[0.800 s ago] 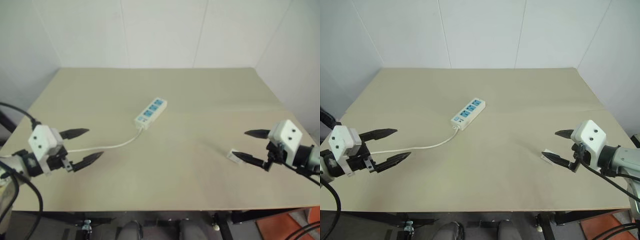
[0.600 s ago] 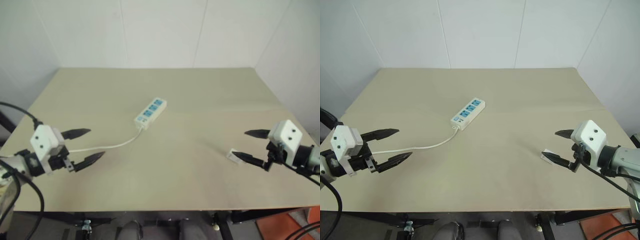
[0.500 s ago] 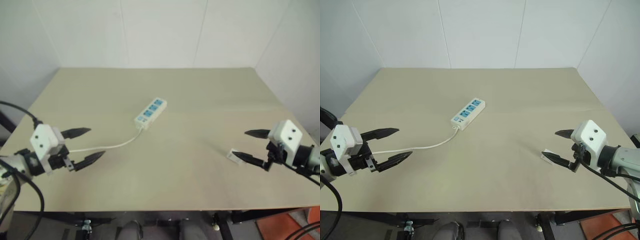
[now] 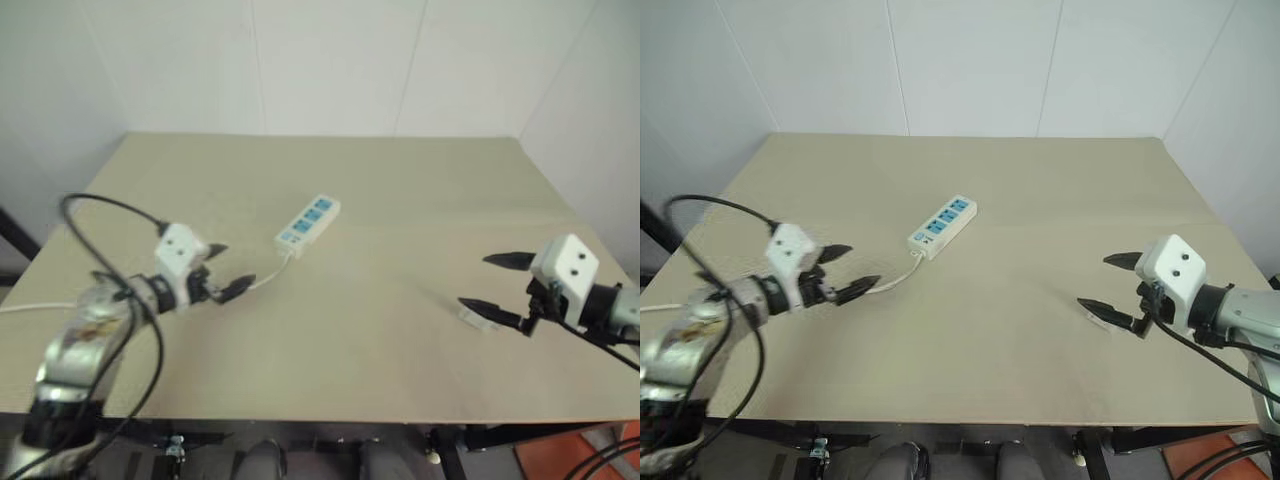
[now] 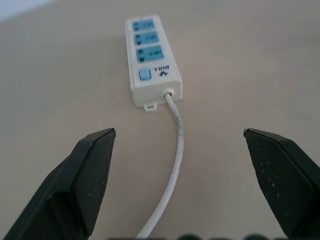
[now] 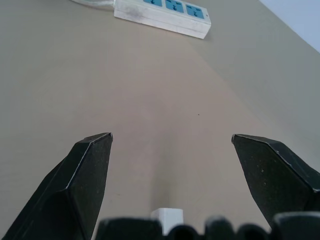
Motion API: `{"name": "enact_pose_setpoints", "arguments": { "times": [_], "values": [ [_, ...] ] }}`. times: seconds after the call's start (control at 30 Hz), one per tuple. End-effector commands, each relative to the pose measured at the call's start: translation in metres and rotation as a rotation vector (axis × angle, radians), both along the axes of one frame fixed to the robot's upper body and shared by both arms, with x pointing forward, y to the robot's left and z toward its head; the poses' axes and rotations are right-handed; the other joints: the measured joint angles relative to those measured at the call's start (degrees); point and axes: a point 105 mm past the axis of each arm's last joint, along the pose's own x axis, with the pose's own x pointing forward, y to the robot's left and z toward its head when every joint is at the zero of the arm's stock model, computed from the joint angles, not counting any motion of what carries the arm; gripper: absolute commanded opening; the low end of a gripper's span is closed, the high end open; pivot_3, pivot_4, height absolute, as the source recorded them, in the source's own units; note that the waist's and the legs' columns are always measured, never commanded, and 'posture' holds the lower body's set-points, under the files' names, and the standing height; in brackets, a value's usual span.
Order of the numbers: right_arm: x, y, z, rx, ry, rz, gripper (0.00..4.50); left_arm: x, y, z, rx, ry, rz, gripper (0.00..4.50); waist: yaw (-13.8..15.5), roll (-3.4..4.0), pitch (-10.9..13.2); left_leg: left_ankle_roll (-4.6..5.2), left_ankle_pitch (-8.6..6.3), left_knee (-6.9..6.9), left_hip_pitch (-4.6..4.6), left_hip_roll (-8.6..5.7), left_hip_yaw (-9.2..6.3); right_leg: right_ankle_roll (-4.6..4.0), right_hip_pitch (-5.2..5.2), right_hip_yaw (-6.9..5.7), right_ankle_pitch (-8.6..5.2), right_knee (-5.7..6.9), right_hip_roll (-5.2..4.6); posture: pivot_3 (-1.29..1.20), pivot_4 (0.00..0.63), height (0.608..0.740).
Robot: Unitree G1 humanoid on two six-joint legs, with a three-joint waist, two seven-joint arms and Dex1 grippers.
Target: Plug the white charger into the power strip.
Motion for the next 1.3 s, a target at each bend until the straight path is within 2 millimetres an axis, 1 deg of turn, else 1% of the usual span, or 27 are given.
{"name": "enact_pose_setpoints", "arguments": {
  "times": [0.03, 0.13, 0.2, 0.23, 0.33, 0.4, 0.43, 0.5, 0.67, 0.73, 0.8, 0.83, 0.9, 0.97, 1.03, 1.1, 1.13, 1.17, 1.2, 1.27, 1.3],
  "values": [
    [-0.003, 0.009, 0.013, 0.0, -0.064, 0.028, 4.5, 0.024, -0.01, -0.019, 0.046, 0.105, 0.066, 4.47, 0.1, -0.01, 0.0, 0.0, 0.0, 0.0, 0.0, -0.01, -0.02, 0.01, 0.0, 0.0, 0.0, 0.0, 0.0, 0.0, 0.15, 0.74],
    [-0.005, 0.011, 0.014, 0.001, -0.066, 0.032, 4.5, 0.04, -0.015, -0.031, 0.086, 0.131, 0.102, 4.47, -0.18, -0.03, 0.02, 0.0, 0.0, 0.0, -0.03, -0.03, -0.02, -0.02, -0.02, 0.0, 0.02, -0.02, 0.0, 0.0, 0.15, 0.74],
    [-0.007, 0.011, 0.015, 0.001, -0.068, 0.032, 4.5, 0.05, -0.02, -0.038, 0.065, 0.154, 0.096, 4.47, -0.22, -0.04, 0.02, 0.0, 0.0, -0.01, -0.03, -0.02, -0.03, -0.06, -0.04, 0.01, 0.04, -0.01, 0.01, 0.0, 0.15, 0.74],
    [-0.008, 0.012, 0.015, 0.002, -0.07, 0.033, 4.5, 0.055, -0.023, -0.045, 0.064, 0.184, 0.098, 4.47, -0.13, -0.05, 0.03, 0.0, 0.0, -0.01, -0.03, -0.02, -0.03, -0.07, -0.05, 0.0, 0.04, 0.0, 0.01, 0.0, 0.15, 0.74],
    [-0.01, 0.014, 0.016, 0.005, -0.075, 0.034, 4.5, 0.064, -0.031, -0.061, 0.105, 0.22, 0.097, 3.9, 0.23, -0.04, 0.02, 0.0, 0.0, 0.02, 0.05, -0.06, -0.07, -0.05, 0.04, -0.02, 0.04, 0.04, -0.01, 0.0, 0.15, 0.74],
    [-0.01, 0.015, 0.016, 0.006, -0.079, 0.035, 4.5, 0.068, -0.034, -0.068, 0.119, 0.227, 0.096, 3.24, 0.31, -0.03, 0.01, 0.0, 0.01, 0.04, 0.13, -0.1, -0.08, 0.16, 0.19, -0.02, -0.06, 0.0, -0.04, 0.0, 0.15, 0.74],
    [-0.01, 0.015, 0.017, 0.007, -0.081, 0.034, 4.5, 0.068, -0.036, -0.069, 0.112, 0.233, 0.091, 2.95, 0.34, -0.03, 0.01, 0.0, 0.0, 0.04, 0.25, -0.11, -0.09, 0.27, 0.35, -0.02, -0.12, -0.05, -0.05, 0.0, 0.15, 0.74],
    [-0.011, 0.015, 0.017, 0.006, -0.083, 0.034, 4.5, 0.068, -0.039, -0.071, 0.109, 0.235, 0.077, 2.25, 0.33, -0.03, 0.01, 0.0, 0.0, 0.03, 0.46, -0.13, -0.1, 0.37, 0.65, -0.04, -0.18, -0.14, -0.09, 0.0, 0.15, 0.74],
    [-0.011, 0.015, 0.016, 0.007, -0.081, 0.034, 4.5, 0.063, -0.041, -0.075, 0.107, 0.243, 0.054, 0.7, 0.28, -0.02, -0.01, 0.0, 0.0, 0.04, 0.5, -0.16, -0.12, 0.43, 0.71, -0.04, -0.17, -0.16, -0.11, 0.0, 0.15, 0.74],
    [-0.01, 0.016, 0.016, 0.006, -0.081, 0.036, 4.5, 0.059, -0.043, -0.074, 0.104, 0.227, 0.018, 0.03, 0.23, -0.02, -0.01, 0.0, 0.0, 0.03, 0.51, -0.15, -0.13, 0.43, 0.71, -0.04, -0.17, -0.16, -0.11, 0.0, 0.15, 0.74],
    [-0.01, 0.017, 0.015, 0.006, -0.082, 0.038, 4.5, 0.045, -0.048, -0.068, 0.088, 0.178, -0.11, 0.01, -0.04, 0.0, -0.02, 0.0, 0.0, 0.03, 0.5, -0.15, -0.13, 0.43, 0.71, -0.04, -0.17, -0.17, -0.11, 0.0, 0.15, 0.74],
    [-0.01, 0.017, 0.015, 0.007, -0.082, 0.037, 4.5, 0.032, -0.047, -0.066, 0.112, 0.139, -0.201, 0.01, -0.23, 0.0, -0.02, 0.0, -0.01, 0.0, 0.5, -0.14, -0.11, 0.4, 0.69, -0.02, -0.16, -0.18, -0.11, 0.0, 0.15, 0.74],
    [-0.01, 0.016, 0.013, 0.007, -0.079, 0.036, 4.5, 0.006, -0.04, -0.07, 0.186, 0.075, -0.344, 0.01, -0.64, 0.02, -0.03, -0.02, -0.02, -0.06, 0.5, -0.08, -0.08, 0.08, 0.64, -0.01, 0.01, -0.2, -0.1, 0.0, 0.15, 0.74],
    [-0.01, 0.016, 0.012, 0.007, -0.076, 0.037, 4.5, -0.013, -0.036, -0.072, 0.201, 0.047, -0.449, 0.01, -0.64, 0.02, -0.03, -0.03, -0.05, -0.1, 0.52, -0.03, -0.08, -0.02, 0.63, -0.01, -0.01, -0.18, -0.08, 0.0, 0.15, 0.74],
    [-0.01, 0.018, 0.011, 0.009, -0.069, 0.044, 4.5, -0.03, -0.027, -0.074, 0.204, 0.059, -0.495, 0.01, -0.34, 0.02, -0.03, -0.03, -0.05, -0.1, 0.54, -0.02, -0.08, -0.04, 0.65, -0.03, -0.02, -0.16, -0.07, 0.0, 0.15, 0.74],
    [-0.01, 0.019, 0.011, 0.009, -0.067, 0.048, 4.5, -0.038, -0.019, -0.077, 0.222, 0.07, -0.502, 0.01, -0.15, 0.03, -0.03, -0.03, -0.05, -0.08, 0.56, -0.01, -0.06, 0.03, 0.68, -0.03, -0.06, -0.17, -0.08, 0.0, 0.15, 0.74],
    [-0.009, 0.019, 0.011, 0.009, -0.066, 0.05, 4.5, -0.041, -0.014, -0.078, 0.222, 0.077, -0.492, 0.63, -0.07, 0.02, -0.03, -0.03, -0.05, -0.06, 0.57, 0.0, -0.03, 0.25, 0.69, -0.03, -0.2, -0.18, -0.08, 0.0, 0.15, 0.74],
    [-0.009, 0.019, 0.011, 0.009, -0.065, 0.052, 4.5, -0.042, -0.012, -0.078, 0.22, 0.081, -0.485, 0.83, -0.03, 0.02, -0.03, -0.03, -0.05, -0.06, 0.57, 0.0, -0.02, 0.32, 0.69, -0.03, -0.24, -0.18, -0.08, 0.0, 0.15, 0.74],
    [-0.009, 0.019, 0.011, 0.008, -0.064, 0.054, 4.5, -0.045, -0.01, -0.077, 0.215, 0.081, -0.494, 1.16, -0.01, 0.03, -0.03, -0.03, -0.05, -0.05, 0.58, 0.01, -0.01, 0.33, 0.69, -0.03, -0.25, -0.19, -0.08, 0.0, 0.15, 0.74],
    [-0.009, 0.02, 0.01, 0.007, -0.059, 0.061, 4.5, -0.056, -0.007, -0.069, 0.136, 0.082, -0.53, 1.72, -0.08, 0.03, -0.03, -0.03, -0.05, -0.06, 0.58, 0.02, -0.01, 0.33, 0.68, -0.02, -0.26, -0.19, -0.08, 0.0, 0.15, 0.74],
    [-0.009, 0.02, 0.01, 0.004, -0.056, 0.062, 4.5, -0.061, -0.002, -0.065, 0.113, 0.078, -0.542, 2.11, -0.2, 0.03, -0.03, -0.02, -0.06, -0.06, 0.56, 0.03, 0.01, 0.31, 0.66, -0.02, -0.27, -0.19, -0.08, 0.0, 0.15, 0.74]
  ]
}}
